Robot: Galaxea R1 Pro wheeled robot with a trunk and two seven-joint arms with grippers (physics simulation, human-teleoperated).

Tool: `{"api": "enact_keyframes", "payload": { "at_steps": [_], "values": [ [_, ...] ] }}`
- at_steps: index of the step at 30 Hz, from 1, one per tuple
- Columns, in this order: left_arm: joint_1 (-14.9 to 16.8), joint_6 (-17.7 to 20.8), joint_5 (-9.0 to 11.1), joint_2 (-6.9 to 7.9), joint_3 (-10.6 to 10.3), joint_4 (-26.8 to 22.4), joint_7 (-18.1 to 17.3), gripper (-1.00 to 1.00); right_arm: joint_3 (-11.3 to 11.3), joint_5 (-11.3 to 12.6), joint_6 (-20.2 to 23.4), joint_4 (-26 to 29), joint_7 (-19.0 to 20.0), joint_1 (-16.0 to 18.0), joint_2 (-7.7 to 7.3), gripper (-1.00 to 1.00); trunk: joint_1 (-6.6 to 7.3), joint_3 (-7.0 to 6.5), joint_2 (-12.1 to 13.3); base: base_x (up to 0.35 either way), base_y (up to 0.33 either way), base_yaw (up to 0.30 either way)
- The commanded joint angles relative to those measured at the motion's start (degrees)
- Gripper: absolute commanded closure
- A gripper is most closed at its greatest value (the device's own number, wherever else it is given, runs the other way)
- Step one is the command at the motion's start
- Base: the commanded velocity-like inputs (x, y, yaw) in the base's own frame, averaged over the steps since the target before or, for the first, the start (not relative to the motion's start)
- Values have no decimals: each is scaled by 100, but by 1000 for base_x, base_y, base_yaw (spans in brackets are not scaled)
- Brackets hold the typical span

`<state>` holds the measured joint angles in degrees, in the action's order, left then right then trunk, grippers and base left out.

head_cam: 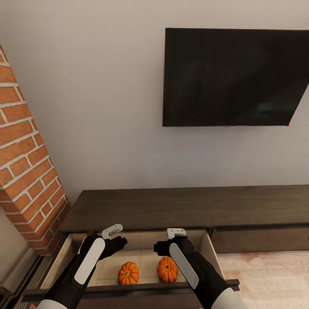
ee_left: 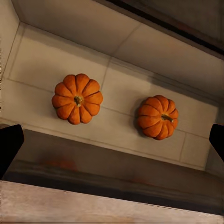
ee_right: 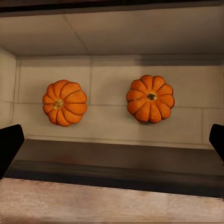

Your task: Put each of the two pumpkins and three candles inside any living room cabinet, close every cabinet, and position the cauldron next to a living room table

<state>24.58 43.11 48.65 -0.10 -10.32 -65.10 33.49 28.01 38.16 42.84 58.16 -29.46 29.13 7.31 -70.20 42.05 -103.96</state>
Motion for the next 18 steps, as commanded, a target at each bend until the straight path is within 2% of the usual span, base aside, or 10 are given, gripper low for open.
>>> {"api": "enact_keyframes", "payload": {
  "at_steps": [1,18],
  "values": [
    [3,5,57,1,-5,-8,59,-100,11,60,5,8,-60,5,-2,-100,25,-13,39,-215,0,0],
    [3,5,57,-7,-5,-9,60,-100,11,60,5,6,-60,5,-2,-100,398,-318,720,-318,0,0]
  ]
}}
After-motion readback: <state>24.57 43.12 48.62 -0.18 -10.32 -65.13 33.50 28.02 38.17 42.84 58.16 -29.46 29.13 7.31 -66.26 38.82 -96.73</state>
